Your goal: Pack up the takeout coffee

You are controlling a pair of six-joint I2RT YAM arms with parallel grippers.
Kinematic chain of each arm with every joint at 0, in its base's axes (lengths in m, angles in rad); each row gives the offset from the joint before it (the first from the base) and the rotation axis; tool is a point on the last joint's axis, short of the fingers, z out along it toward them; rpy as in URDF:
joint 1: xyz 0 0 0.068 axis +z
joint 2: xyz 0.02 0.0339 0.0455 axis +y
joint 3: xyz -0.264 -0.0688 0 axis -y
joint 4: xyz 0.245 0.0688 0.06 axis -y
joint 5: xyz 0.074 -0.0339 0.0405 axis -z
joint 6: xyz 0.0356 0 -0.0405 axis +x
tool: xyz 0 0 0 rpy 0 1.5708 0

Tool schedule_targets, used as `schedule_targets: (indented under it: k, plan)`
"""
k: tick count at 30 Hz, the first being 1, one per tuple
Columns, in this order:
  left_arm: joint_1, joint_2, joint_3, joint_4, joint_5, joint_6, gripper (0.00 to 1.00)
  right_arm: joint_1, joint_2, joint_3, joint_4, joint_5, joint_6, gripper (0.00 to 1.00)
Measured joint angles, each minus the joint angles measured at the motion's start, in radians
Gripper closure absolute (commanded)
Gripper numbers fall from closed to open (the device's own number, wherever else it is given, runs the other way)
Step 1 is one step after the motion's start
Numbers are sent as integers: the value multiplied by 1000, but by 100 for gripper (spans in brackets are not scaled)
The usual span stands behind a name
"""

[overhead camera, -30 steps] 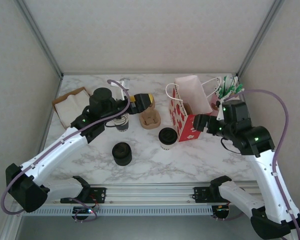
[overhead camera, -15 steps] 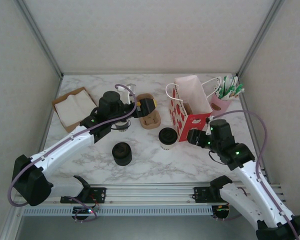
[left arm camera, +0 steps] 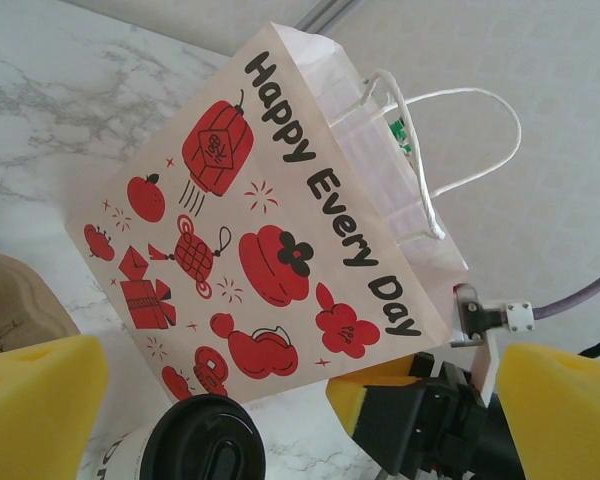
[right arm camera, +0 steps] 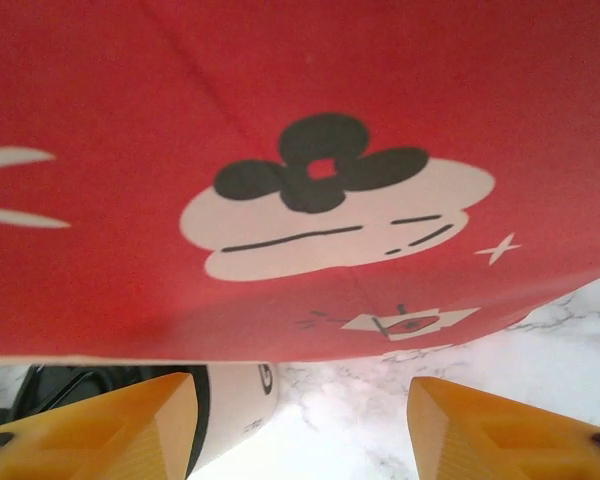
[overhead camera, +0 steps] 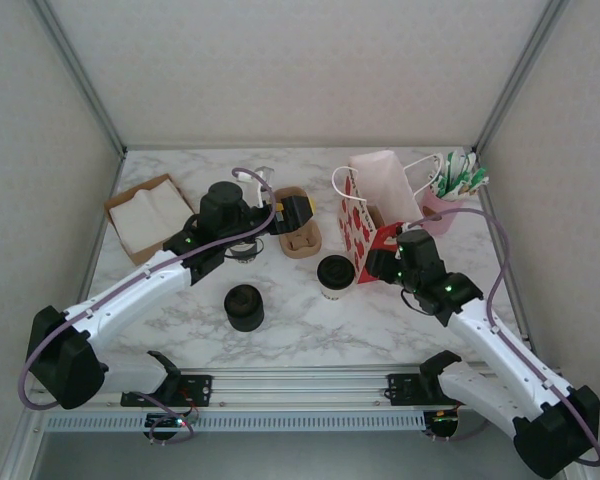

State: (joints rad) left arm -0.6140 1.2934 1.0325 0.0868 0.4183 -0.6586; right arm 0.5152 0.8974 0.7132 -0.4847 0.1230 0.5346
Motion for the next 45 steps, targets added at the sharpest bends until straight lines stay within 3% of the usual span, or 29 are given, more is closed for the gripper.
schedule_targets:
  k: [10,22,29,37,45]
  plan:
    - [0,17,3,0,0,1,0,0,130,43,2,94,-66,42]
    - [0,41,5,11,0,0,0,-18,332,192,-2,101,-105,38]
    - [0,42,5,25,4,0,0,-20,298,238,-90,54,-124,27]
    - [-9,-35,-19,28,-8,0,0,-21,166,343,-274,-6,-134,1]
    - [-33,-107,-19,-4,-57,-1,0,-21,137,428,-427,-41,-85,1]
